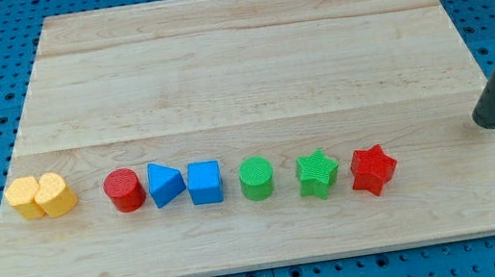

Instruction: Place your arm at the bottom center of the board

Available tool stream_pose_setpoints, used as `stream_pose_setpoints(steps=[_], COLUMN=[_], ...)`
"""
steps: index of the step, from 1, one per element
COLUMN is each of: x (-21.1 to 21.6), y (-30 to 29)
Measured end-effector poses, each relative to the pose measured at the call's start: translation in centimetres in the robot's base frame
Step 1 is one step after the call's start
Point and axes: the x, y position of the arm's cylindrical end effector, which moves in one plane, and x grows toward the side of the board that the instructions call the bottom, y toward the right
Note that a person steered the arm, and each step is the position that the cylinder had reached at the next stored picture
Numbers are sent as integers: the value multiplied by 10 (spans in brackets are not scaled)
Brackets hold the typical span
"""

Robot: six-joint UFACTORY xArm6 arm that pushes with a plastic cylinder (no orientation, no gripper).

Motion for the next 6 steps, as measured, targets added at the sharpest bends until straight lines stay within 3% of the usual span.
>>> stream_pose_setpoints(steps=[2,3,4,5,6], x=[1,28,89,123,124], y=[78,78,53,5,-77])
